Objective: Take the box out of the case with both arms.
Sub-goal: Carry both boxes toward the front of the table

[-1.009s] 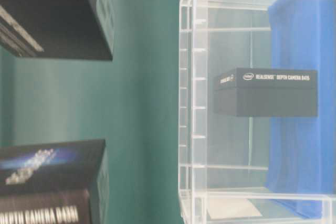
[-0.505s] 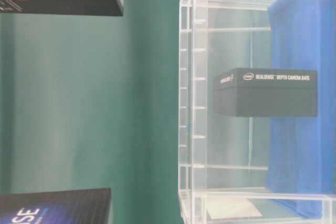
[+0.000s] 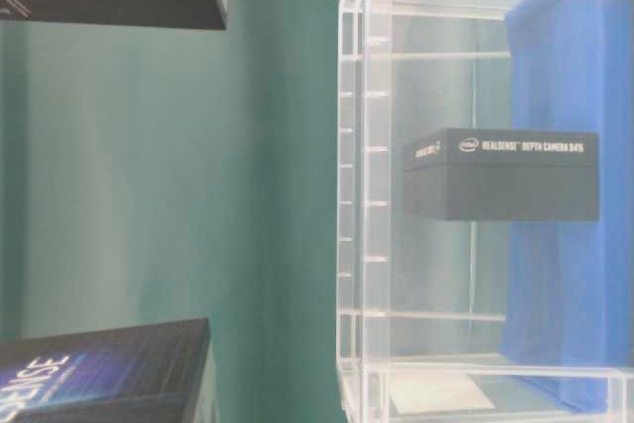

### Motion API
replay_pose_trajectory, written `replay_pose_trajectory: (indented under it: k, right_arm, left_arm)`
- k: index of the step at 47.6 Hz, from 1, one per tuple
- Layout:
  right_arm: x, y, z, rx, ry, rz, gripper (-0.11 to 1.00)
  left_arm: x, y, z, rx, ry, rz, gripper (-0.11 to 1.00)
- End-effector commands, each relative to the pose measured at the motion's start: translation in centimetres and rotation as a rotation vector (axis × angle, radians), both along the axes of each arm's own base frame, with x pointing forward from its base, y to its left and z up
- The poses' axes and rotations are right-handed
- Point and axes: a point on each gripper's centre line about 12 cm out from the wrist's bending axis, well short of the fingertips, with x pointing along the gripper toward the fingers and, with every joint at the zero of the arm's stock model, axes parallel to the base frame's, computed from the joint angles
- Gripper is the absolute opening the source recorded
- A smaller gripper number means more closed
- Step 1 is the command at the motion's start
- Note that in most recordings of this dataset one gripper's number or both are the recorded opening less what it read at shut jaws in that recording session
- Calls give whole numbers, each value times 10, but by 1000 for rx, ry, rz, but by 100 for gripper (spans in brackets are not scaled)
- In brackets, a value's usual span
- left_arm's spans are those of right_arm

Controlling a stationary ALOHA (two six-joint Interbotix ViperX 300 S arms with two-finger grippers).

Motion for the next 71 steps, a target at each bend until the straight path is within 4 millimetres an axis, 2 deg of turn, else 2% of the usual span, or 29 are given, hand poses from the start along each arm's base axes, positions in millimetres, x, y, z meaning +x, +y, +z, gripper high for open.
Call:
replay_pose_trajectory:
  k: [1,54,62,71]
  right_arm:
    - [-5,-2,14,12,-43,-3,65]
    - [0,-5,7,-7,-31,-17,65]
    - [1,-5,-2,-24,-7,-17,65]
    - [7,-3,-25,-39,15,-3,65]
  left_arm:
    - [-5,1,12,-10,-36,2,63]
    - [-6,4,0,9,1,7,63]
    - [-6,4,-4,14,12,8,63]
    - [-4,3,-21,29,33,18,63]
